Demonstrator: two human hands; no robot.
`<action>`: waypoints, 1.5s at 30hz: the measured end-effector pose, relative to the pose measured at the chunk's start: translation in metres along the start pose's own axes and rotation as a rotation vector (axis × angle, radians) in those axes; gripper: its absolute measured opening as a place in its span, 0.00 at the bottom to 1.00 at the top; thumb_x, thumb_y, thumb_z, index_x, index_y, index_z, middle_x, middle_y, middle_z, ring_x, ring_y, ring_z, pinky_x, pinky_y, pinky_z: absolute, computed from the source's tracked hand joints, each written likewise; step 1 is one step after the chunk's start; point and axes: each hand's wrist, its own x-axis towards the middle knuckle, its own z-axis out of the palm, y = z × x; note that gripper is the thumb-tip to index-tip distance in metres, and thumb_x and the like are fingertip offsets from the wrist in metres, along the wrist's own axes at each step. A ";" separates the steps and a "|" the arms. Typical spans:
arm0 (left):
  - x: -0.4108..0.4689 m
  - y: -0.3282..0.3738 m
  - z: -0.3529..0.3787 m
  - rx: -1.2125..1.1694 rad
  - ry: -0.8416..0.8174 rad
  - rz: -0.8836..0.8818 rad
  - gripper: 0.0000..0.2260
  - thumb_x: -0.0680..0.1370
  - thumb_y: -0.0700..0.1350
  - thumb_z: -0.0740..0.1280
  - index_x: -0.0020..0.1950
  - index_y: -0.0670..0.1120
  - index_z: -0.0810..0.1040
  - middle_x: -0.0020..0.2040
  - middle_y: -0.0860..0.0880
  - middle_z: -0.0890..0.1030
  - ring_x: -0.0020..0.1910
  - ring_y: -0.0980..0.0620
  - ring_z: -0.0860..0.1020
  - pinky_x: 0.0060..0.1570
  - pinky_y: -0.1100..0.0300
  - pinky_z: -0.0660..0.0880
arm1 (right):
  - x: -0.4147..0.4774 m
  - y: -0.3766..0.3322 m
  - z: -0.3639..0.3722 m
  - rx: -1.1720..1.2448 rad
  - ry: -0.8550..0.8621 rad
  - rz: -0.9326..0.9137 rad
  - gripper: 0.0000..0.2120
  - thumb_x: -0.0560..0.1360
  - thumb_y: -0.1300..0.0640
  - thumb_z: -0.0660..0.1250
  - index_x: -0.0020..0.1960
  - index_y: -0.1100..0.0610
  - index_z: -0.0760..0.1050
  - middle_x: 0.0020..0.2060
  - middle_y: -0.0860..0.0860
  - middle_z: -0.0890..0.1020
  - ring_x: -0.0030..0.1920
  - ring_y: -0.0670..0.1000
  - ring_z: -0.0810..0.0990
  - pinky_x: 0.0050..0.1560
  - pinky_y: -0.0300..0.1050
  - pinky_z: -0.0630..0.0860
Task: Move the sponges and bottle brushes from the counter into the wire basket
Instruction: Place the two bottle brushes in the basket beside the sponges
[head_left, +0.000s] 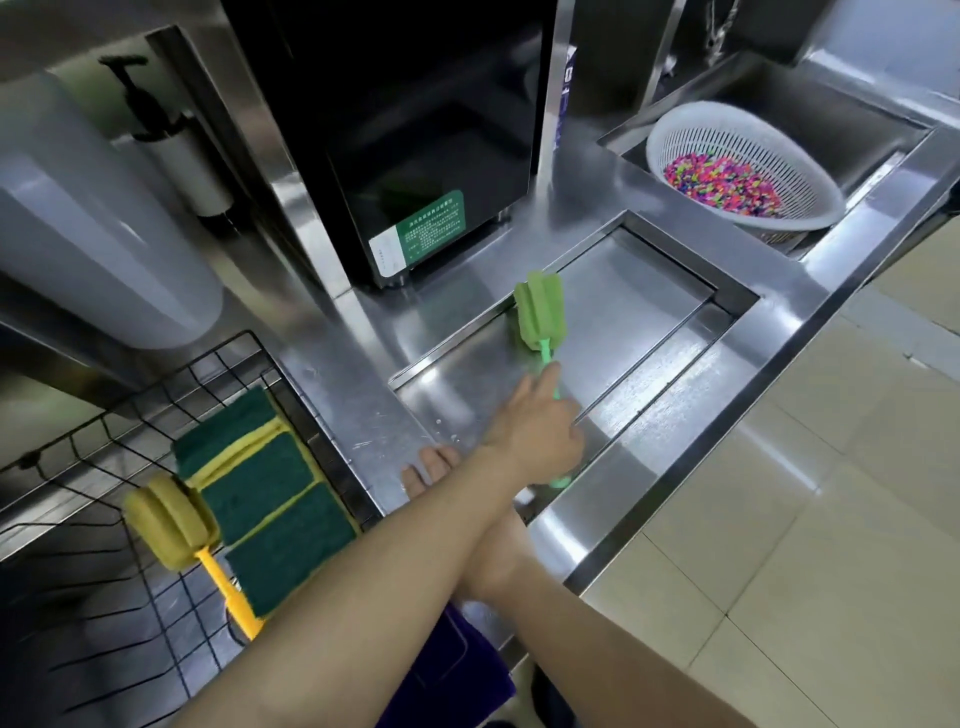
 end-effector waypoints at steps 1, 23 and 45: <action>0.000 -0.003 0.000 -0.080 -0.002 -0.059 0.13 0.74 0.43 0.58 0.50 0.38 0.78 0.76 0.44 0.55 0.65 0.41 0.66 0.62 0.51 0.67 | 0.000 0.001 0.001 0.019 0.002 0.007 0.23 0.75 0.52 0.59 0.66 0.62 0.62 0.63 0.61 0.67 0.64 0.63 0.61 0.63 0.59 0.63; -0.088 -0.044 -0.068 -1.065 0.820 -0.453 0.05 0.78 0.48 0.60 0.41 0.54 0.70 0.33 0.51 0.70 0.28 0.52 0.65 0.29 0.55 0.62 | 0.002 -0.002 0.013 0.163 0.169 0.089 0.20 0.75 0.49 0.55 0.58 0.60 0.74 0.57 0.59 0.77 0.58 0.62 0.71 0.48 0.54 0.73; -0.253 -0.160 0.013 -1.221 0.983 -1.223 0.09 0.81 0.37 0.51 0.44 0.42 0.68 0.39 0.42 0.73 0.34 0.48 0.72 0.38 0.54 0.72 | -0.003 -0.007 0.007 0.124 0.145 0.086 0.23 0.75 0.51 0.49 0.62 0.61 0.72 0.59 0.61 0.76 0.61 0.62 0.72 0.49 0.58 0.76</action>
